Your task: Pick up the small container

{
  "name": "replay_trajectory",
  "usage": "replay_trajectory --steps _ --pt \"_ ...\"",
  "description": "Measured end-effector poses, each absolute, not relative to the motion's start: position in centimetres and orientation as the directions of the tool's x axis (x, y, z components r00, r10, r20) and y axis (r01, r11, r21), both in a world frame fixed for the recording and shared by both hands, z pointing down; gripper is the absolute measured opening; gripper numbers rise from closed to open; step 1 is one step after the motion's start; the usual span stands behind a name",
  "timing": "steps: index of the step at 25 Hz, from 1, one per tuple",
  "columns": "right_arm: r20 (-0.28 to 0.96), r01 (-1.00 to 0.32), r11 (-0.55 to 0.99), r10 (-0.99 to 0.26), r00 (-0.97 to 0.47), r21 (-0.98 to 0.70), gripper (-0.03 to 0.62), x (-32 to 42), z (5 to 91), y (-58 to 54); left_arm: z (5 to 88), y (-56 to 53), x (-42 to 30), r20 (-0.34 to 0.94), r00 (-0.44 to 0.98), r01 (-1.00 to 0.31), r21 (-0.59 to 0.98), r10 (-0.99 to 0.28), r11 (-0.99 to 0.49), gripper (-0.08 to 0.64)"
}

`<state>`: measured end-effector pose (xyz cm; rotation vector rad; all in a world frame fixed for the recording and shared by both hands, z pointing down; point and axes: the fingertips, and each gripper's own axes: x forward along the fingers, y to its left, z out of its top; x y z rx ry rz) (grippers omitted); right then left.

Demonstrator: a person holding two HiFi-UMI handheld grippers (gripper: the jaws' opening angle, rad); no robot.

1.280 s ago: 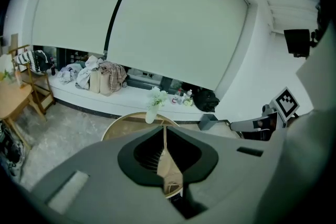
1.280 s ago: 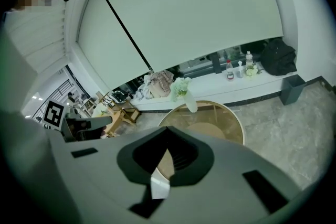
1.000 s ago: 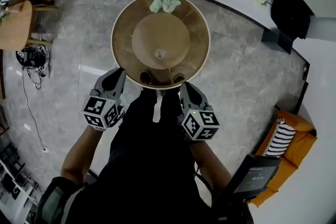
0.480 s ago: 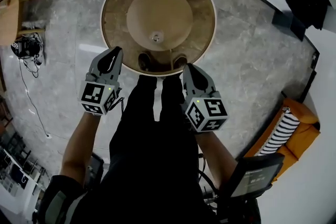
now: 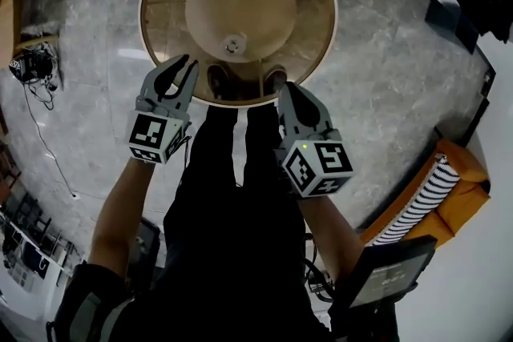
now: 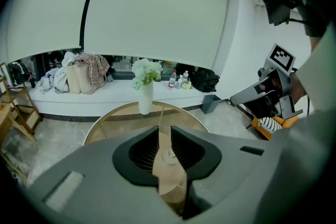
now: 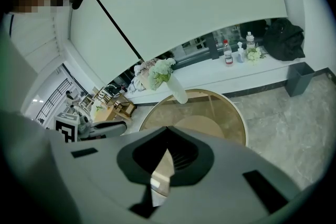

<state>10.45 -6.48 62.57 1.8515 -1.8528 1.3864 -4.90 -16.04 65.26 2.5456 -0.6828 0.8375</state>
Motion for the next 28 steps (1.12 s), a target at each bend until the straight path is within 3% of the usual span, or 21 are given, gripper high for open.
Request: replay_trajectory --steps 11,18,28 --pt "0.707 -0.851 -0.218 -0.671 -0.225 -0.478 0.006 9.8 65.3 -5.7 72.6 -14.4 -3.1 0.679 0.694 -0.462 0.164 -0.24 -0.872 0.129" --pt "0.713 -0.839 -0.237 -0.662 -0.23 -0.49 0.006 9.5 66.9 -5.3 77.6 -12.1 -1.3 0.729 0.673 -0.335 0.151 -0.124 -0.93 0.295" --pt "0.739 -0.836 -0.271 -0.639 -0.215 -0.478 0.006 9.6 68.4 -4.4 81.4 -11.5 -0.7 0.768 0.628 -0.256 0.054 -0.124 -0.965 0.311"
